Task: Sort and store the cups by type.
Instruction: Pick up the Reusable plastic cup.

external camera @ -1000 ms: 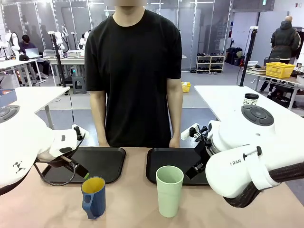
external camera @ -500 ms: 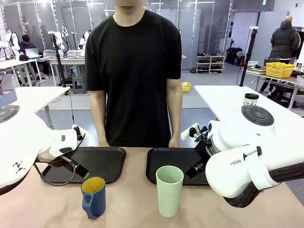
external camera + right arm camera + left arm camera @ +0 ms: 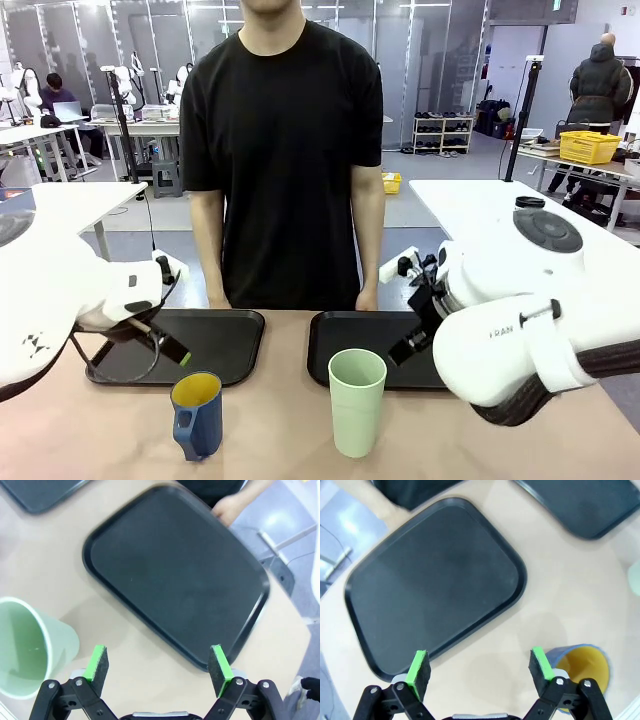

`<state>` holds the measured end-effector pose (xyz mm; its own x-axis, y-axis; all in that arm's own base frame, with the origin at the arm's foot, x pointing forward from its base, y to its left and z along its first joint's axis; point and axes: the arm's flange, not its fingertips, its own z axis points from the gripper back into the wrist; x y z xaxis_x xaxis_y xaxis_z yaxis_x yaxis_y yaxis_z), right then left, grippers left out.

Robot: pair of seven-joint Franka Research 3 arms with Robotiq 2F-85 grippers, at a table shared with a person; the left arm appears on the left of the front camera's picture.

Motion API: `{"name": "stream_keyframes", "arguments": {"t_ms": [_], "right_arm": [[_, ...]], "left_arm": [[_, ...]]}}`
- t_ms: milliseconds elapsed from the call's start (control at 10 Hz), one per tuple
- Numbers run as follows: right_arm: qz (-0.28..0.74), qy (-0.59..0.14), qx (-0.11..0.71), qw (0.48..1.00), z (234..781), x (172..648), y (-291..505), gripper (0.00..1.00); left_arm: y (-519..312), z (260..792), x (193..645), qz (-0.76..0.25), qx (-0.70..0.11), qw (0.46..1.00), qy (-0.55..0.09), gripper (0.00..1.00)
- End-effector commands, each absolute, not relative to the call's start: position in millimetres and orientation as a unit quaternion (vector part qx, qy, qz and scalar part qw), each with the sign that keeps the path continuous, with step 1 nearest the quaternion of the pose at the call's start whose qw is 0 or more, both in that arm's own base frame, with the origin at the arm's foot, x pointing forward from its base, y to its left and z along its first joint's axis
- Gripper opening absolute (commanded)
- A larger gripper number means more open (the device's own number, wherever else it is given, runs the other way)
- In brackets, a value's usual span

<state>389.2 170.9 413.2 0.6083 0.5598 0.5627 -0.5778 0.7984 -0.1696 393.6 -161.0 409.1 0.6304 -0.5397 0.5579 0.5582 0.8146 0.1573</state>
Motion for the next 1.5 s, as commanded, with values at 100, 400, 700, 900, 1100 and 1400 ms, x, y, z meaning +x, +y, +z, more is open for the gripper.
{"name": "stream_keyframes", "arguments": {"t_ms": [100, 400, 700, 900, 1100, 1400], "right_arm": [[0.265, -0.351, -0.017, 0.898, 505, 352, 174, 1.0], [0.263, -0.385, -0.044, 0.883, 545, 313, 172, 1.0], [0.269, -0.385, -0.052, 0.881, 543, 303, 170, 1.0], [0.266, -0.38, -0.058, 0.884, 537, 311, 167, 1.0], [0.247, -0.36, -0.085, 0.895, 515, 345, 144, 1.0], [0.226, -0.306, -0.066, 0.922, 461, 400, 98, 1.0]], "left_arm": [[-174, 485, 356, -0.31, -0.002, 0.883, -0.352, 1.0], [-174, 508, 331, -0.319, 0.007, 0.865, -0.387, 1.0], [-172, 508, 326, -0.326, 0.01, 0.858, -0.398, 1.0], [-169, 503, 329, -0.318, 0.008, 0.862, -0.393, 1.0], [-145, 488, 351, -0.29, 0.015, 0.877, -0.384, 1.0], [-71, 435, 405, -0.232, 0.005, 0.913, -0.335, 1.0]]}}
